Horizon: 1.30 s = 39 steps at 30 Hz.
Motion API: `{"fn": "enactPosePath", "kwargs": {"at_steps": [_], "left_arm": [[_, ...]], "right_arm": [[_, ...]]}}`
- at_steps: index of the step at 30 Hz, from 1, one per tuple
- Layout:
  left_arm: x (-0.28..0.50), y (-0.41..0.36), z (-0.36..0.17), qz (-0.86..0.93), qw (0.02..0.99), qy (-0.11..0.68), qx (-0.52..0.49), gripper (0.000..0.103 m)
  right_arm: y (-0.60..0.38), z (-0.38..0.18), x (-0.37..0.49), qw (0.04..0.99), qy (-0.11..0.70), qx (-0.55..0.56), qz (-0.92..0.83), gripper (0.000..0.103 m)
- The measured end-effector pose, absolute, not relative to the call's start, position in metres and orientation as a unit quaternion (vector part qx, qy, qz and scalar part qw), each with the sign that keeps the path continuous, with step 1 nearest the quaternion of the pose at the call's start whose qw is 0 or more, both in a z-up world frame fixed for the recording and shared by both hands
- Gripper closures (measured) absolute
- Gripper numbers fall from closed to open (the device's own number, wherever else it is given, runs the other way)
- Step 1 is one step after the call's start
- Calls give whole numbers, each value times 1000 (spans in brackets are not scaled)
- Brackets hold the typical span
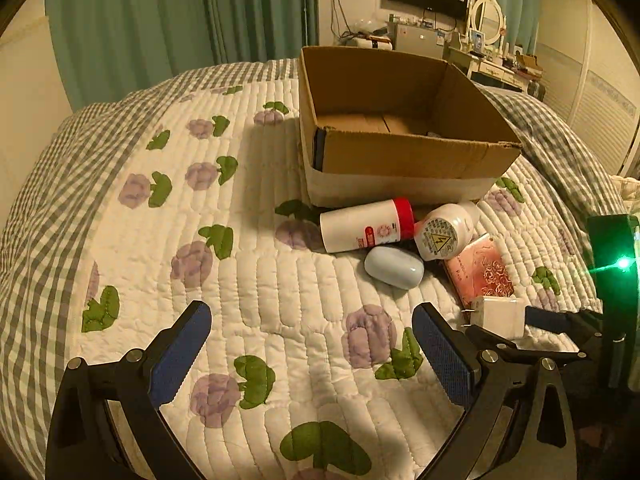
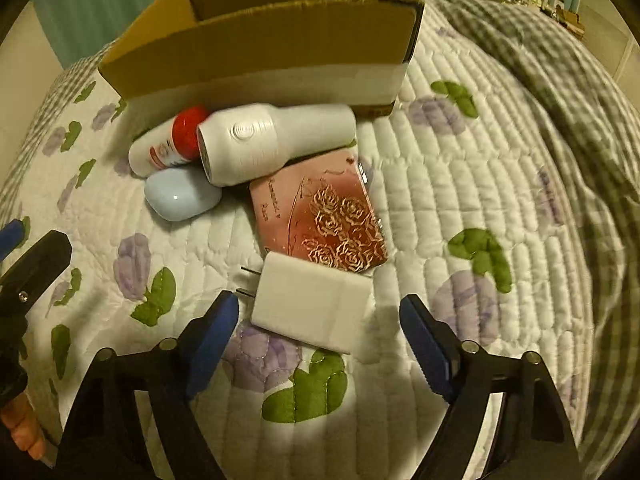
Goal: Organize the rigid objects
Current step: 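Grasp the white square charger with the right tool while the left tool grasps the light blue earbud case, then carry the charger and earbud case into the box and open both tools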
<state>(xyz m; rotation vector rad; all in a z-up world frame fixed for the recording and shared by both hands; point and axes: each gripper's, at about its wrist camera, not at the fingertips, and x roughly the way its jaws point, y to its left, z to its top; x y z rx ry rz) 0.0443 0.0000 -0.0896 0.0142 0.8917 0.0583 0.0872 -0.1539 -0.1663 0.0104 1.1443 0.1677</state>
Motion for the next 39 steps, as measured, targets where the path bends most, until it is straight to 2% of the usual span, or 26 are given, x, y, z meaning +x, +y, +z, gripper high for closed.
{"fn": "enactPosePath", "kwargs": {"at_steps": [1,3,16,26,27,29,33,34,39], "left_arm": [[45,0,-91,27,901,432,8,1],[45,-1,-92,23,901,434,8,1],[82,-20,-105,-11,878,478,-6,1],[121,-51,-134,-38,856,513,50,3],[124,-55,-136,-40,854,515,60,5],[131,-59,-140,-39,850,521,74,21],[137,-61,-145,-39,844,528,83,38],[135,-61,-144,-40,846,525,87,48],[123,-55,-133,-52,851,518,71,48]], "right_arm": [[-153,-168,88,835,544,5,82,38],[-152,-171,88,832,547,5,90,45],[-181,-110,113,875,478,23,75,46],[-194,-116,139,876,477,32,70,46],[-193,-118,140,875,479,33,71,46],[-192,-122,143,873,480,34,72,46],[-192,-124,145,875,478,35,72,46],[-191,-123,145,875,477,33,73,46],[-195,-121,138,876,476,35,68,46]]}}
